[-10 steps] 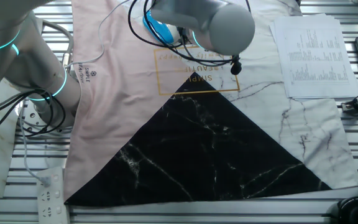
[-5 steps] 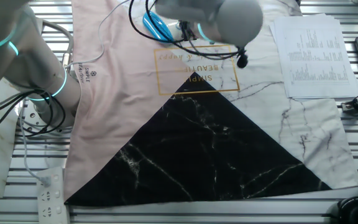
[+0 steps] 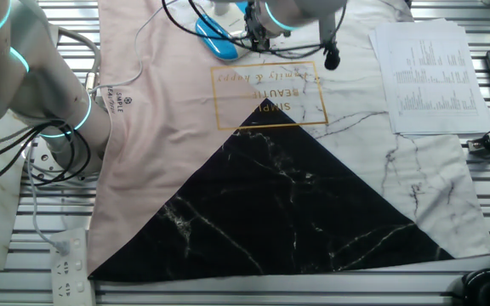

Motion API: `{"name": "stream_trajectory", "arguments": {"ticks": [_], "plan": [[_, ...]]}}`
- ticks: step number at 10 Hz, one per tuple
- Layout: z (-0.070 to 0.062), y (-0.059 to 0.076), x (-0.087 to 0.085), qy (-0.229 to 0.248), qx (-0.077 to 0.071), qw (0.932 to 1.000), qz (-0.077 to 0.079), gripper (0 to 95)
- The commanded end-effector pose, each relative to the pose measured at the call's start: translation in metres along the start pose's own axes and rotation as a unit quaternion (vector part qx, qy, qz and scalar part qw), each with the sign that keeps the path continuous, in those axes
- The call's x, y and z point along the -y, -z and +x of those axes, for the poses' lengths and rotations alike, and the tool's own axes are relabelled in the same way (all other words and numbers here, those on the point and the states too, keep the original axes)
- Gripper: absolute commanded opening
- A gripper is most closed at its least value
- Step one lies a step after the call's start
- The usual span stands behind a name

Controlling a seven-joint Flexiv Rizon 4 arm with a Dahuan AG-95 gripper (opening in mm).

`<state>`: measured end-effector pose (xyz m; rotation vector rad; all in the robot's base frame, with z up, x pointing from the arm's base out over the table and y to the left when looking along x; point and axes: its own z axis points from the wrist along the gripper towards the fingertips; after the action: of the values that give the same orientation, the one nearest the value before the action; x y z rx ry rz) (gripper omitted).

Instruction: Turn off the desk lamp by pressing the button

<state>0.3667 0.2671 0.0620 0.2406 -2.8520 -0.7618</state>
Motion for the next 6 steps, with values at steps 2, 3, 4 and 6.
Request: {"name": "stream_trajectory", "arguments": {"ticks": [2, 3, 4, 6], "plan": [[0.002, 0.005, 0.002, 0.012, 0.003, 0.9997, 0.022, 0.0], [0.003, 0.008, 0.004, 0.015, 0.003, 0.9997, 0.017, 0.0], [0.003, 0.013, 0.008, 0.017, 0.001, 0.9998, 0.005, 0.0], [0.004, 0.03, 0.024, 0.016, -0.016, 0.9997, -0.012, 0.0]]}}
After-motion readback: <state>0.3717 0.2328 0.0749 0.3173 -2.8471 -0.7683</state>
